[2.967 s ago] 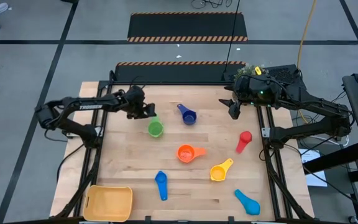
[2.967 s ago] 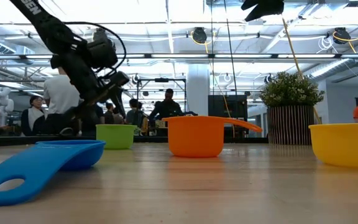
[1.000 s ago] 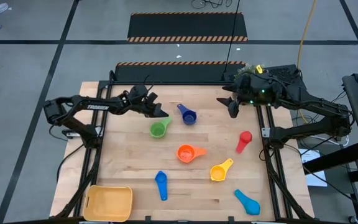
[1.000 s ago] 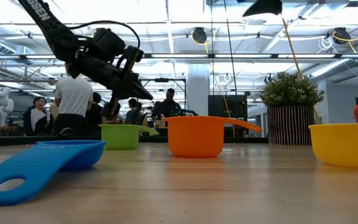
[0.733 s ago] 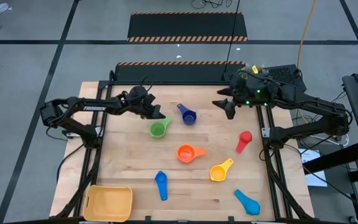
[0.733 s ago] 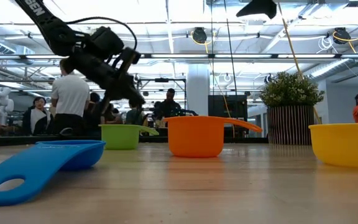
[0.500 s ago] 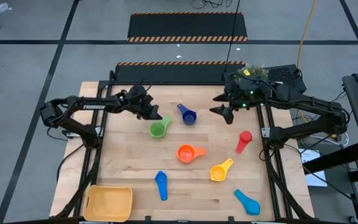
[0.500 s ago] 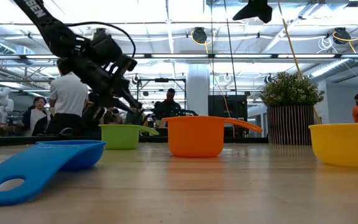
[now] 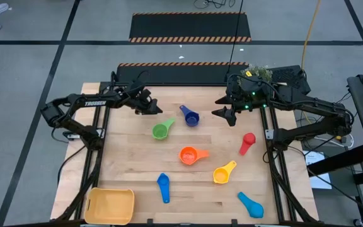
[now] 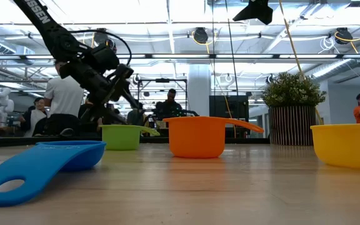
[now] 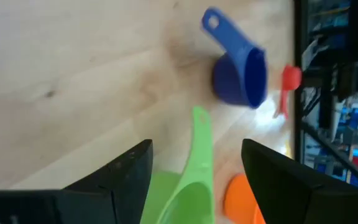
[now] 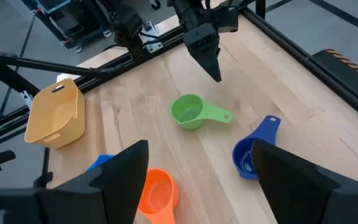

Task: Nest measuring cups in basket
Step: Stack the green measuring cup on top of the orange measuring cup

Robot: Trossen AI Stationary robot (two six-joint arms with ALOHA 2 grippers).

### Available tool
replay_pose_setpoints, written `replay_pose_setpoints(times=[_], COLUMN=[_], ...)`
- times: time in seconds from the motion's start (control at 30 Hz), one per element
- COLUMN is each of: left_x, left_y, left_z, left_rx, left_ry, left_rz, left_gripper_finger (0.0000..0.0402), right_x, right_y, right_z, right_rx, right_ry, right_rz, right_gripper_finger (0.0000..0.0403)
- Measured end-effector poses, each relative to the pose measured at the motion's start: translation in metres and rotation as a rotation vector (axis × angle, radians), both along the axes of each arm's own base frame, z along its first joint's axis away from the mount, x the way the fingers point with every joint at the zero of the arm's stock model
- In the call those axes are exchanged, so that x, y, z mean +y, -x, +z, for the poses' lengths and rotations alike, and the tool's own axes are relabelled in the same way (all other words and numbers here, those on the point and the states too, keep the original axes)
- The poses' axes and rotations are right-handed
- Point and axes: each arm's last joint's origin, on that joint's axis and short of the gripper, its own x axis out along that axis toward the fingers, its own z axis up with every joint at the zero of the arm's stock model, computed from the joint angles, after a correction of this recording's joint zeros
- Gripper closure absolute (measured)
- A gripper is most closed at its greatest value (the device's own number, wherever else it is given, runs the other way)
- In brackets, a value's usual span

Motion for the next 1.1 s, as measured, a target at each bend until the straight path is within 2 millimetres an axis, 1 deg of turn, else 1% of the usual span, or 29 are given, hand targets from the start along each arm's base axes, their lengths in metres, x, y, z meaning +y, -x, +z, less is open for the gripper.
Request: replay_pose_setpoints(times=[0.17, 0.5, 0.77, 0.87, 1.1], left_x=[-0.004, -0.016, -0.019, -0.02, -0.023], left_y=[-0.006, -0.018, -0.037, -0.043, -0.056], left_z=[-0.012, -0.027, -0.036, -0.042, -0.051], left_rx=[0.028, 0.079, 0.013, 0.021, 0.007], left_ry=[0.018, 0.006, -0.011, 0.003, 0.041], left_rz=[-0.048, -0.124, -0.131, -0.138, -0.234], left_gripper_finger=[0.0151, 0.0151, 0.0151, 0.0151, 0.0151], right_x=[0.0, 0.0, 0.0, 0.0, 0.001], right_y=[0.0, 0.0, 0.0, 0.0, 0.001], right_z=[0.0, -0.001, -0.001, -0.001, -0.001], right_rx=[-0.002, 0.004, 0.003, 0.001, 0.007], right_ry=[-0.017, -0.042, -0.047, -0.061, -0.066], right_rz=[-0.011, -0.026, -0.026, -0.033, -0.031], right_gripper_finger=[0.0126, 0.0126, 0.0126, 0.0126, 0.0126])
